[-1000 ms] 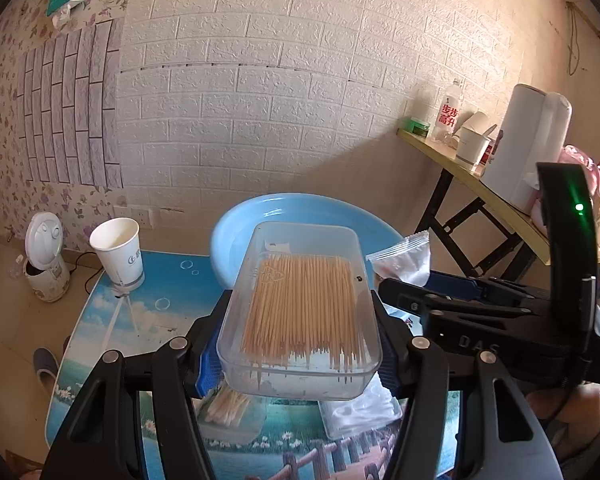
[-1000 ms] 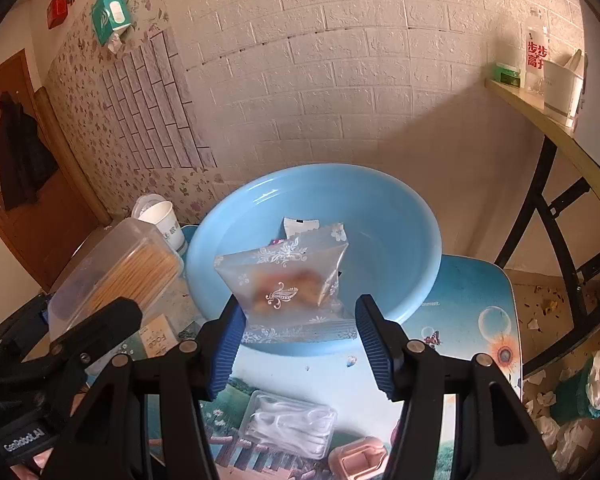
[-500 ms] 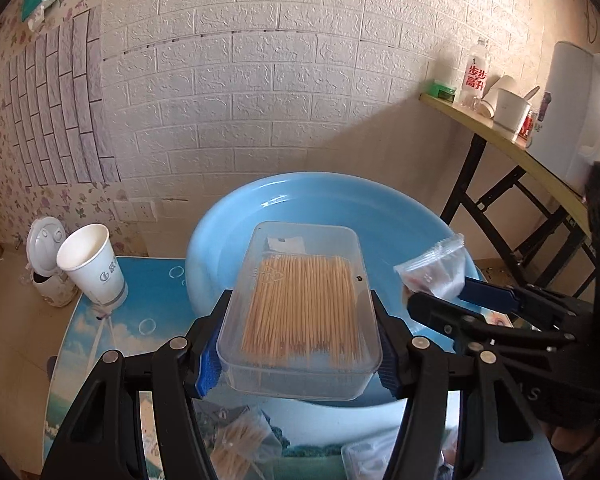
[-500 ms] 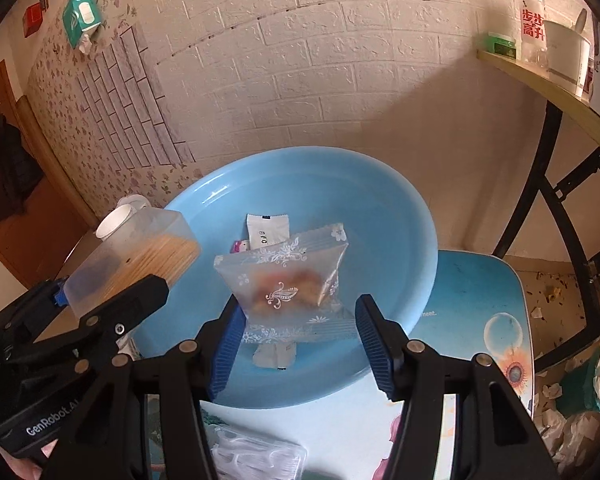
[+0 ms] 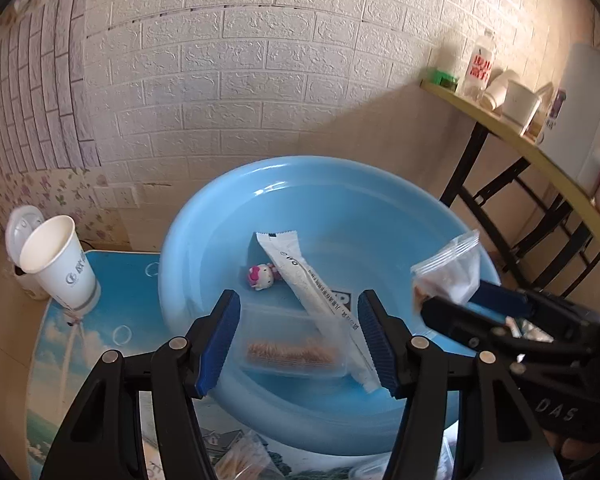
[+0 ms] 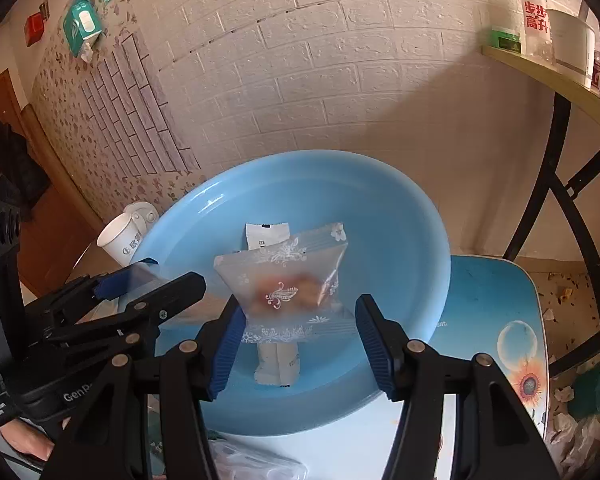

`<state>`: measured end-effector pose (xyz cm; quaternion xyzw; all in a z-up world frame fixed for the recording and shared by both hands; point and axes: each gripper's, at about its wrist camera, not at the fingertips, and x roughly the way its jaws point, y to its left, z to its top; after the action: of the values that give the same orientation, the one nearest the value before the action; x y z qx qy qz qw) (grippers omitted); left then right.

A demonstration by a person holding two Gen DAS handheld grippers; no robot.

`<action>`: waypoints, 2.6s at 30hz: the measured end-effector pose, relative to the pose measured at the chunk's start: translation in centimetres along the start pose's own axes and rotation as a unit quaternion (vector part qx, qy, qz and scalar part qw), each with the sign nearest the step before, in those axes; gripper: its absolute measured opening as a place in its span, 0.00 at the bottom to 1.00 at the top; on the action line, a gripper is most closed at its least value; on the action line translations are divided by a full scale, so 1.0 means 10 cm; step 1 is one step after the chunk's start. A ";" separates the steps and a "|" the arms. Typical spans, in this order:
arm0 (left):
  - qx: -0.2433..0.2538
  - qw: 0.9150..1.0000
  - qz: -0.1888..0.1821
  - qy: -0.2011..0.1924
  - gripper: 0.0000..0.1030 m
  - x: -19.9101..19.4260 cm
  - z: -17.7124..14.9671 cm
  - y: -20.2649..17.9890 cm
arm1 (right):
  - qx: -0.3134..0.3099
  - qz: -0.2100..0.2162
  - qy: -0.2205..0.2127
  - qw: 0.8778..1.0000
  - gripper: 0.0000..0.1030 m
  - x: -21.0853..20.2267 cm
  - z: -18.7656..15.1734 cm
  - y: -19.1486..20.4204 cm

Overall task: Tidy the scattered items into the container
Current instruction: 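Open both grippers to drop the toothpick box and snack bag into the basin, then withdraw both grippers from the basin back toward the table items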

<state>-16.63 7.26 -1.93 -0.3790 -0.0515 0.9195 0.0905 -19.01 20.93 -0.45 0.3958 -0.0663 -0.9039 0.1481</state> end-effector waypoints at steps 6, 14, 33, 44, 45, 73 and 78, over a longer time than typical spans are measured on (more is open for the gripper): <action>-0.008 1.000 -0.013 -0.014 0.58 -0.12 0.02 0.07 | 0.007 0.001 -0.001 1.000 0.57 0.00 0.01 0.01; -0.025 0.999 -0.005 -0.020 0.58 -0.23 -0.05 0.16 | -0.005 -0.002 0.008 1.000 0.57 -0.01 -0.02 0.07; 0.014 0.999 0.028 -0.044 0.80 -0.81 -0.44 0.12 | -0.021 -0.002 -0.019 1.000 0.88 -0.53 -0.43 0.25; 0.031 0.996 0.067 -0.041 0.99 -1.22 -0.82 0.30 | -0.046 -0.020 -0.004 0.999 0.91 -0.80 -0.87 0.48; 0.028 0.996 0.068 -0.041 0.99 -1.25 -0.86 0.32 | -0.048 -0.021 -0.007 0.999 0.93 -0.84 -0.90 0.50; 0.035 0.995 0.073 -0.053 1.00 -1.60 -1.29 0.36 | -0.035 -0.061 -0.040 0.997 1.00 -1.30 -1.40 0.60; 0.029 0.996 0.066 -0.054 1.00 -1.58 -1.36 0.36 | -0.038 -0.106 -0.025 0.993 1.00 -1.24 -1.49 0.61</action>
<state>3.50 0.88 -1.24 -0.3283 -0.0042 0.9438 0.0376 1.24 19.05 -0.49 0.3723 0.0069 -0.9258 0.0646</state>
